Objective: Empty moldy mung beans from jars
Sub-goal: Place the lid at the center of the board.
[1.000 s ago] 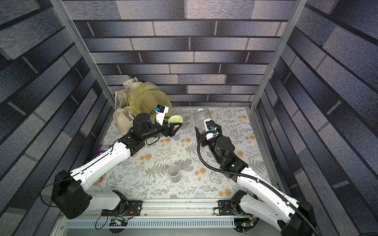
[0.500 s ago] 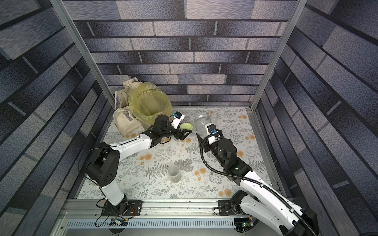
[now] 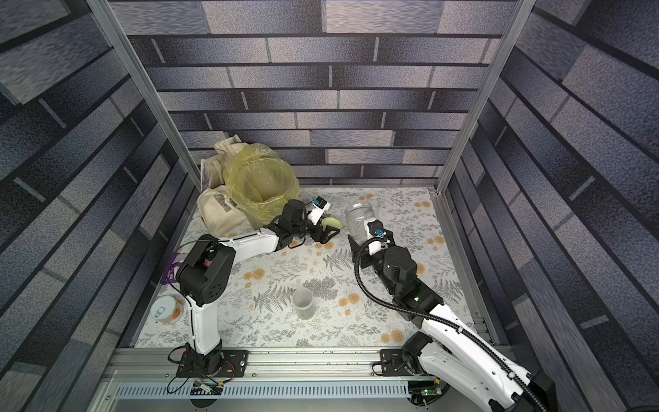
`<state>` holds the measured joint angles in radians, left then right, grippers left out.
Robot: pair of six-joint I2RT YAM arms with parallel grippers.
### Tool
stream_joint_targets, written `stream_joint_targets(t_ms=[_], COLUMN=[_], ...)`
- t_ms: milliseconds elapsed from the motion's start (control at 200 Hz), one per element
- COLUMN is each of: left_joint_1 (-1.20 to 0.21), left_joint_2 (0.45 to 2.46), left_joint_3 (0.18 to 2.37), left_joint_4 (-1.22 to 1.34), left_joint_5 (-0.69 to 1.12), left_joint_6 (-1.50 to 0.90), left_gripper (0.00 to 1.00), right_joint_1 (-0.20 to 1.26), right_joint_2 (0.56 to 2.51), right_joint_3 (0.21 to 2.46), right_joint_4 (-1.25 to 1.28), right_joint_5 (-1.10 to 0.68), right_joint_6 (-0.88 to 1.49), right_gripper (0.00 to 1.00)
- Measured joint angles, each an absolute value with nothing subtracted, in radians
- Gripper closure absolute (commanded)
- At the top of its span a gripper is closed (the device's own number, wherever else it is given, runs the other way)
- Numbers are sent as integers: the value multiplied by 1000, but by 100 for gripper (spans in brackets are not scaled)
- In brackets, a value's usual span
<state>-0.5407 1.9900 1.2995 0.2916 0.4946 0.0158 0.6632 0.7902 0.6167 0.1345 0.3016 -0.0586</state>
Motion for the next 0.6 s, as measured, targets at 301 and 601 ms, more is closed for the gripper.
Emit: stream_joint_targets(t_ms=[301, 601], left_joint_1=[-533, -533], left_joint_2=[2004, 1974], left_joint_3=[1311, 1275], left_joint_4=[285, 268], left_joint_5=[484, 408], left_joint_6=[-10, -76], left_gripper=[0, 0], right_joint_1=[654, 643], right_joint_2=[791, 791], right_joint_3=[617, 608], right_joint_4=[135, 137], right_joint_5=[305, 297], right_joint_6=[-49, -34], right_gripper=[61, 61])
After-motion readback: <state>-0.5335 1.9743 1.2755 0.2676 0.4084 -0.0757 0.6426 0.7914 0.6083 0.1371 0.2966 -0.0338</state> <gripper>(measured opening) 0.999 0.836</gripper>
